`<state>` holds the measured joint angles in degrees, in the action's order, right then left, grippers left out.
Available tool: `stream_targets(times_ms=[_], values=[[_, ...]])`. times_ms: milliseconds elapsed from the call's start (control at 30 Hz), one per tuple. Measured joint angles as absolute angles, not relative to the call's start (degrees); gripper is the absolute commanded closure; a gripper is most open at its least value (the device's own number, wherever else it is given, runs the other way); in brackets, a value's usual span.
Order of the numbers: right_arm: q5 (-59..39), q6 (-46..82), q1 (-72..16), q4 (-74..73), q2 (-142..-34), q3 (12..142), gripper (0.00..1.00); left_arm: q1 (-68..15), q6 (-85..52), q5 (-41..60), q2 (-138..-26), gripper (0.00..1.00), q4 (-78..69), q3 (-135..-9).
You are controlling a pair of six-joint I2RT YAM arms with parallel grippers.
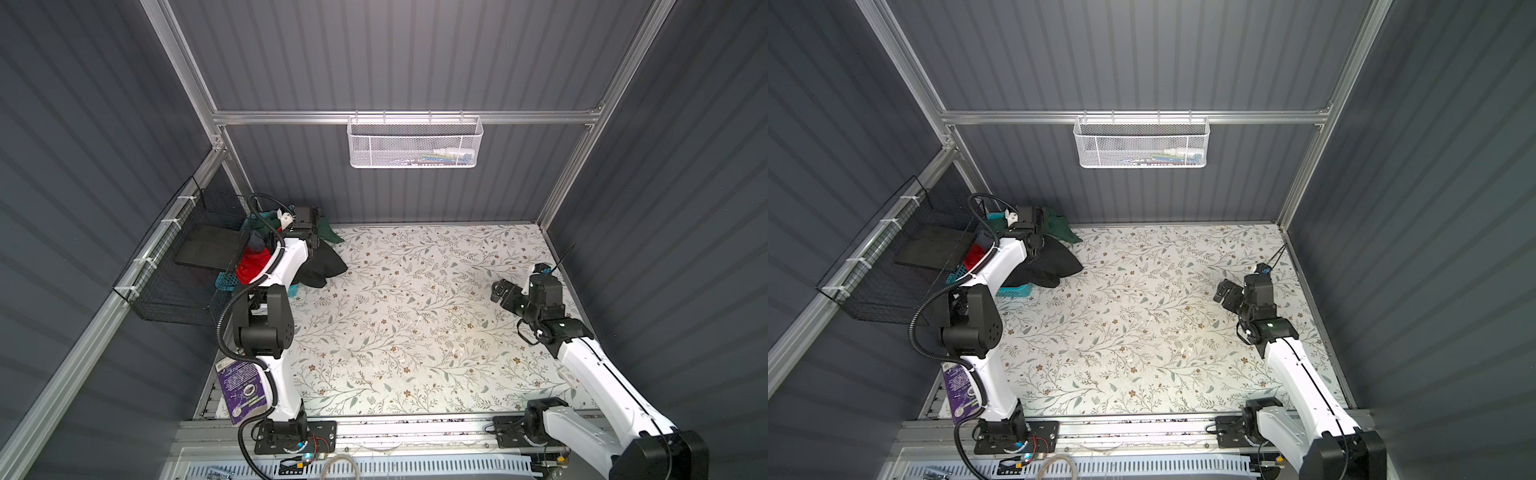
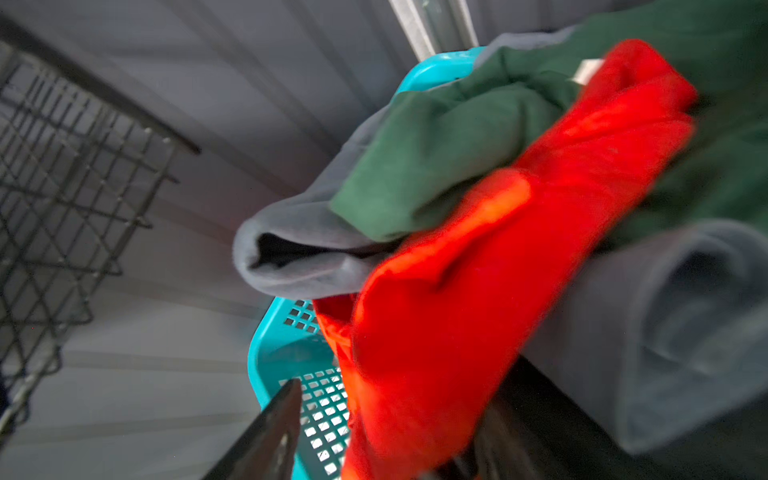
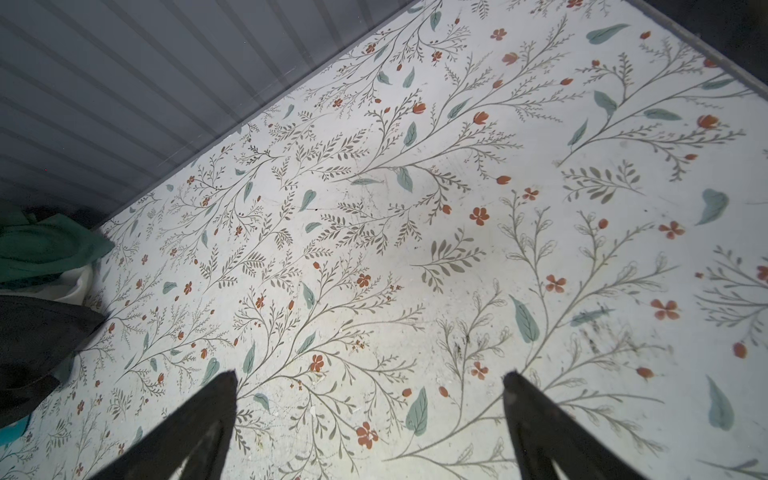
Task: Fold and stack the t-shirts
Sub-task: 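Reach the left gripper into the teal basket toward the red shirt, then grasp the red shirt with the left gripper and lift it out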
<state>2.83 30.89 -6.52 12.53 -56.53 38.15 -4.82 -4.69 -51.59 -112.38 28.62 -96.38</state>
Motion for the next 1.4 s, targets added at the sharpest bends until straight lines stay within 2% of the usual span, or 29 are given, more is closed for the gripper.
stream_targets(times_ms=[67,167,233,300,333,600,867,1400], values=[[2.83,30.92,-6.52,12.56,-56.58,38.15,0.01,-4.43,-4.67,-51.0,-112.38,0.46,28.51,-96.38],[2.83,30.96,-6.52,12.58,-56.58,38.15,0.01,-4.14,-4.54,-49.87,-112.4,0.65,28.16,-96.38],[2.85,31.0,-6.52,12.69,-56.58,38.15,0.01,-4.01,-4.36,-48.73,-112.6,0.7,28.29,-96.49],[2.87,31.05,-6.46,12.88,-56.58,38.15,0.01,-4.01,-4.03,-47.97,-113.3,0.87,28.29,-97.1],[2.92,31.07,-6.42,12.97,-56.58,38.15,0.01,-4.01,-3.84,-47.72,-113.91,1.0,28.38,-97.67],[2.87,31.51,-6.31,13.34,-56.58,38.13,0.01,-4.01,-4.36,-46.04,-115.74,1.0,30.15,-100.66],[2.68,31.55,-6.31,13.34,-57.01,38.13,0.01,-4.71,-6.72,-41.8,-110.28,1.0,31.29,-105.32],[0.51,32.16,-6.31,13.28,-59.02,38.13,0.01,-10.87,-1.65,-48.07,-107.46,1.0,32.05,-131.28]])
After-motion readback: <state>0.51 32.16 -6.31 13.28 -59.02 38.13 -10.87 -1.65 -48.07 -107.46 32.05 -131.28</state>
